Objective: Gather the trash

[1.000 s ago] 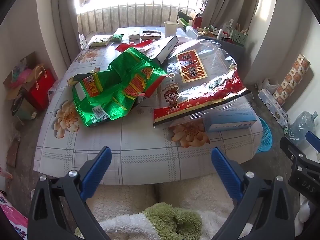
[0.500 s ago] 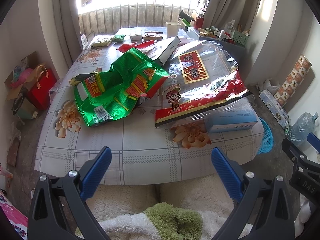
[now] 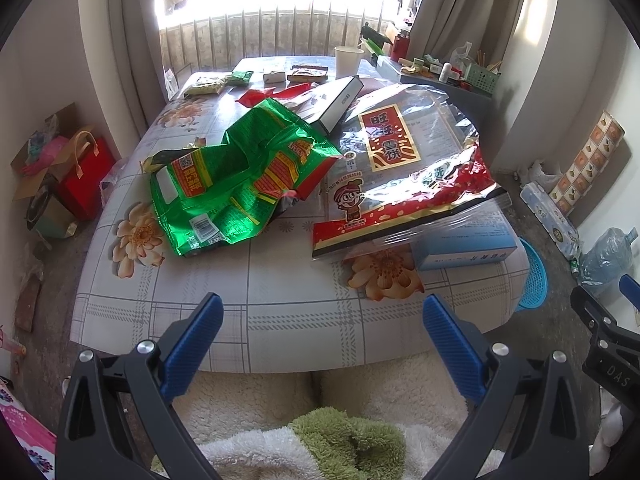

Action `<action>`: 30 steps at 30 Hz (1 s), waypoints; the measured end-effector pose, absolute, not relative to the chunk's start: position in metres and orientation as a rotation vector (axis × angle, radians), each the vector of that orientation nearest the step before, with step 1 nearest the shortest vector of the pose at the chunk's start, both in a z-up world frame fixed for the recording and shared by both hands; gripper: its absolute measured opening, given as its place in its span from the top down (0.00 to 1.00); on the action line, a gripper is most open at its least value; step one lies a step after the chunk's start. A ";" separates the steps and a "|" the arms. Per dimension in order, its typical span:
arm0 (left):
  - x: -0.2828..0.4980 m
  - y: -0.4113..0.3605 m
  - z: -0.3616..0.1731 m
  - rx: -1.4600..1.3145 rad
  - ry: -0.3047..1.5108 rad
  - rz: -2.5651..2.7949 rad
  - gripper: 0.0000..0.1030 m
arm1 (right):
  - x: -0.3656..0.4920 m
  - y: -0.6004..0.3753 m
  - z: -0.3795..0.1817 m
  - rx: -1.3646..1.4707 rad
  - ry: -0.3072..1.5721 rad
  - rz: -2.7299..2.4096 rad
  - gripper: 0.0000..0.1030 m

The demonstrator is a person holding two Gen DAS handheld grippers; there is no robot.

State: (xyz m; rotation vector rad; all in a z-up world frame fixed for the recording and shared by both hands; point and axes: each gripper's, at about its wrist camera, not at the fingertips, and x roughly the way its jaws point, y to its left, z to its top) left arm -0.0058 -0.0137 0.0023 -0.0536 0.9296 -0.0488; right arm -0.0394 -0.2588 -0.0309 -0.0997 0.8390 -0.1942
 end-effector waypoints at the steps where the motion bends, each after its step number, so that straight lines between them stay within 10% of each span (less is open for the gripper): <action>1: -0.005 -0.014 0.003 -0.054 0.929 -0.047 0.05 | -0.040 -0.259 -0.031 -0.101 0.840 -0.196 0.07; 30: -0.006 -0.014 0.001 -0.050 0.934 -0.041 0.05 | -0.043 -0.264 -0.034 -0.097 0.845 -0.204 0.07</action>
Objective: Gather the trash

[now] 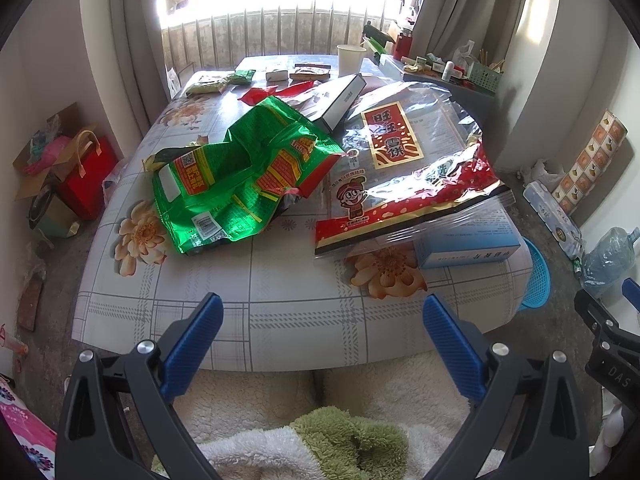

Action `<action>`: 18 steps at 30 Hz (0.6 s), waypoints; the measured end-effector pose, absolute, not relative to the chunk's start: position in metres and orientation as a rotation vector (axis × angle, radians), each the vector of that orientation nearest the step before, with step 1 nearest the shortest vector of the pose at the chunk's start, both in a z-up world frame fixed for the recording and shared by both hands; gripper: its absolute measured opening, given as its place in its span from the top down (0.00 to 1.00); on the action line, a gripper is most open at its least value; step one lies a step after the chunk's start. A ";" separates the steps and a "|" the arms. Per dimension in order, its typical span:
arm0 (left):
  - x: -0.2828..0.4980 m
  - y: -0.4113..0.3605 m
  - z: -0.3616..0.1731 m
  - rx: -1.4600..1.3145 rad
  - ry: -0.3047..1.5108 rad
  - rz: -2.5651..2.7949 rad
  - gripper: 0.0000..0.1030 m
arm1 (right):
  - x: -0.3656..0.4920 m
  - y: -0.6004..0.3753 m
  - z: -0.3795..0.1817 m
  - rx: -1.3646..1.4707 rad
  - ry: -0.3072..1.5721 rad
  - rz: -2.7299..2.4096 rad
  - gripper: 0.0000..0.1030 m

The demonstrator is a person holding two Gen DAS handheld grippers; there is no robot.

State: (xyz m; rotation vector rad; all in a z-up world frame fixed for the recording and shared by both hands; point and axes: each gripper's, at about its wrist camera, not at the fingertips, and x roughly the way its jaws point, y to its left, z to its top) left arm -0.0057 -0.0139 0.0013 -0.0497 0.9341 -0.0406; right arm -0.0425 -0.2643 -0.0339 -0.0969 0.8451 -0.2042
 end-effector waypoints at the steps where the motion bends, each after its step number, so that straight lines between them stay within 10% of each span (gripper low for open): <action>1: -0.006 -0.014 0.001 -0.049 0.934 -0.041 0.05 | -0.043 -0.265 -0.034 -0.097 0.845 -0.204 0.07; 18: -0.006 -0.013 0.001 -0.048 0.935 -0.038 0.05 | -0.042 -0.263 -0.034 -0.092 0.844 -0.203 0.07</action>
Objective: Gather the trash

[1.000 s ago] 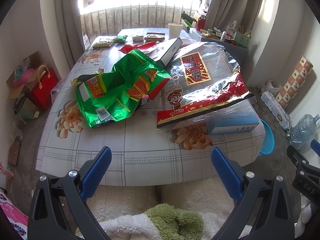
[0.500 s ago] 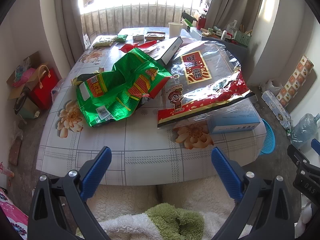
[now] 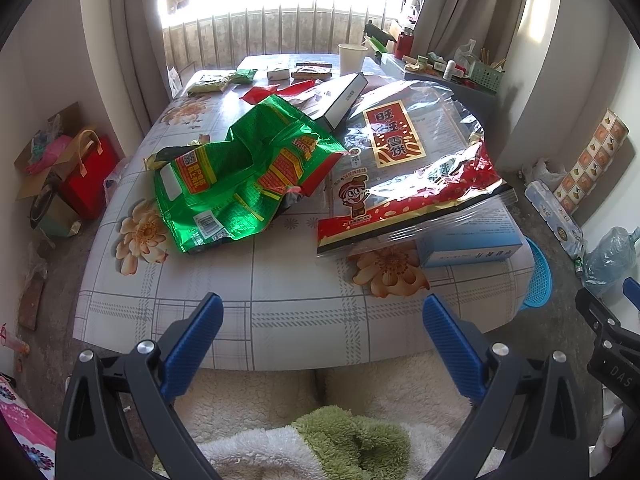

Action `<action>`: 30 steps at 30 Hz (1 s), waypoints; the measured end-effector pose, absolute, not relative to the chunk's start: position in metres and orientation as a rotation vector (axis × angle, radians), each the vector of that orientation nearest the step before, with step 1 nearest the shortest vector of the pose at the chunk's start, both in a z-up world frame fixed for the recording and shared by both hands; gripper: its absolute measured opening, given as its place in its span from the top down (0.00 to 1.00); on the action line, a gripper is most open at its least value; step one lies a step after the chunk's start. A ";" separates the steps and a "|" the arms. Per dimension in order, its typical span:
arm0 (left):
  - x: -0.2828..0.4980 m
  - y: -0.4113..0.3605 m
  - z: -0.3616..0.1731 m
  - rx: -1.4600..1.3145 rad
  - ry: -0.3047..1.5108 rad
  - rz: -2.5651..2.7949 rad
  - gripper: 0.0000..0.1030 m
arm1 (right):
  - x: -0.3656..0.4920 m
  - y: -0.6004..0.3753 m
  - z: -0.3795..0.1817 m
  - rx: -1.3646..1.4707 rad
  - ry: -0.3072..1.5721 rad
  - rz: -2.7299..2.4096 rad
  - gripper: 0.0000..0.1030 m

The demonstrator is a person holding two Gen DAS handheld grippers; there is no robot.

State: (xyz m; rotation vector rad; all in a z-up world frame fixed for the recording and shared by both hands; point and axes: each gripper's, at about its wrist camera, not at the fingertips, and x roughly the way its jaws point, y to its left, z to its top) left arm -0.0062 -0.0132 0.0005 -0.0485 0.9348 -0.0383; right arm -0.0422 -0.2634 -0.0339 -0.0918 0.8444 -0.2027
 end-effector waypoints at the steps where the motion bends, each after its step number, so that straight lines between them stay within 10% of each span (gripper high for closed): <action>1: -0.006 -0.013 0.000 -0.048 0.935 -0.038 0.05 | -0.042 -0.263 -0.034 -0.092 0.844 -0.202 0.07; 30: 0.017 0.062 -0.011 -0.070 0.890 0.143 0.05 | -0.007 -0.244 -0.007 0.074 0.748 -0.047 0.07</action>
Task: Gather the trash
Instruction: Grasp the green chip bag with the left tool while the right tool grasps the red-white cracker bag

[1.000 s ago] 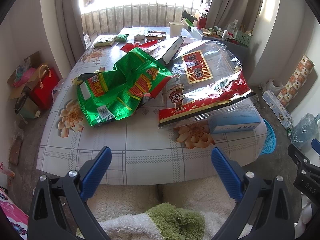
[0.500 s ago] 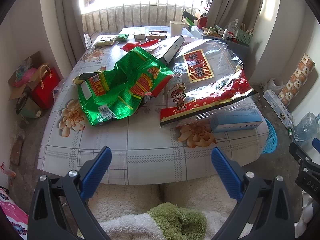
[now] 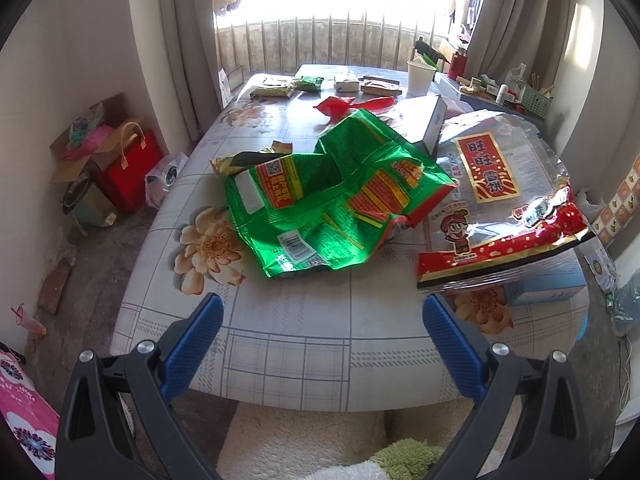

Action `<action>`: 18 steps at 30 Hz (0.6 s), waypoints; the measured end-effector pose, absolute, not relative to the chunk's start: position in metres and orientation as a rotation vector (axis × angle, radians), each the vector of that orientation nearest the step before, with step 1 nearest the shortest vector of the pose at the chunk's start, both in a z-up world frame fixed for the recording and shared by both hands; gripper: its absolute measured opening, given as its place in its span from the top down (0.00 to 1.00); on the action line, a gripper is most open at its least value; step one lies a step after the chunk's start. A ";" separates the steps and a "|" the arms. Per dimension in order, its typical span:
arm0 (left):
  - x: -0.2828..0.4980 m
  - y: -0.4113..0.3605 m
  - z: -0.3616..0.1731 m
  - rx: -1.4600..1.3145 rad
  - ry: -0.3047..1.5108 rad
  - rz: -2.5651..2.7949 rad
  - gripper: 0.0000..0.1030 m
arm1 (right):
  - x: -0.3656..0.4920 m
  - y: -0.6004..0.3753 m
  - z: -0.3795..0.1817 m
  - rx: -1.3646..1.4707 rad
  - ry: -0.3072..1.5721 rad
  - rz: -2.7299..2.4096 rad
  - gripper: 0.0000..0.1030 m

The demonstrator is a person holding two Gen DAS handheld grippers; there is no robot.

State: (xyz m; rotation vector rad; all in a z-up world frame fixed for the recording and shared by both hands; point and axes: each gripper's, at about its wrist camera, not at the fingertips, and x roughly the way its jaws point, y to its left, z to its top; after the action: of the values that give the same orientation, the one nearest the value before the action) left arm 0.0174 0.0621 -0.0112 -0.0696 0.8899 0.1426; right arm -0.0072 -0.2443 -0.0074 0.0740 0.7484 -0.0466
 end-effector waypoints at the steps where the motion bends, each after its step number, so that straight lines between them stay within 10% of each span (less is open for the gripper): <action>1: 0.020 0.068 -0.013 -0.071 0.887 0.150 0.05 | -0.004 -0.245 -0.005 0.090 0.739 -0.034 0.07; 18: 0.064 0.057 -0.013 0.166 0.670 -0.205 0.09 | 0.115 -0.252 -0.005 0.271 0.835 0.175 0.08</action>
State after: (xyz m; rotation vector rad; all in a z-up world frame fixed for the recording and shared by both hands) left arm 0.0636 0.0567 -0.0130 0.1663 0.6696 -0.2051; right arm 0.1151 -0.2518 -0.0047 0.2711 0.8346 0.1748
